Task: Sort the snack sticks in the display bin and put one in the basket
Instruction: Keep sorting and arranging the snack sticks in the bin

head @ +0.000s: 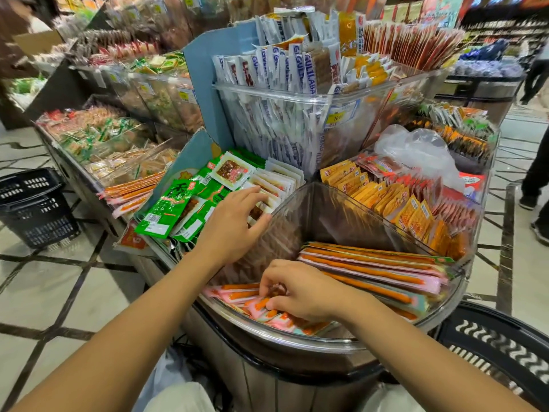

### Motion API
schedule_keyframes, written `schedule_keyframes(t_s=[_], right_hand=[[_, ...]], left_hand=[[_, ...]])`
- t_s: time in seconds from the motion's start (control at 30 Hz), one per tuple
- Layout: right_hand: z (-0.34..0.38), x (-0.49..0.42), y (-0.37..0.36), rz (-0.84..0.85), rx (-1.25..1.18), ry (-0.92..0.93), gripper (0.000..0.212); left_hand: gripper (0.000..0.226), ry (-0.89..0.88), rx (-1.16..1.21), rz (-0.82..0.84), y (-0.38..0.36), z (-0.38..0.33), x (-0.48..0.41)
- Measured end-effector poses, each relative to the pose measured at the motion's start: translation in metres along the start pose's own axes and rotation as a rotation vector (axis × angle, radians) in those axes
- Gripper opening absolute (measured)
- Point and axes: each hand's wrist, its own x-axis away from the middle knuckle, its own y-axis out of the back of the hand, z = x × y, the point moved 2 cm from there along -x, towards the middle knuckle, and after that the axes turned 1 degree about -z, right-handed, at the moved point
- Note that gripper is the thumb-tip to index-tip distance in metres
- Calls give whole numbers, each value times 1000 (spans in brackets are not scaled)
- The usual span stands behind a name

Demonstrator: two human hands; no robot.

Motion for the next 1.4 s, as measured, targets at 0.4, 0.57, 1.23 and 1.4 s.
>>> schedule_keyframes(t_s=[0.4, 0.57, 1.23, 1.4], right_hand=[[-8, 22, 43, -752, -645, -62, 11], [-16, 30, 59, -865, -691, -70, 6], [-19, 62, 99, -899, -596, -208, 46], [-21, 64, 101, -995, -584, -234, 41]], left_hand=[[38, 9, -13, 34, 3, -2, 1], [35, 4, -26, 21, 4, -5, 1], [15, 58, 452, 181, -18, -78, 38], [5, 132, 377, 232, -25, -69, 38]])
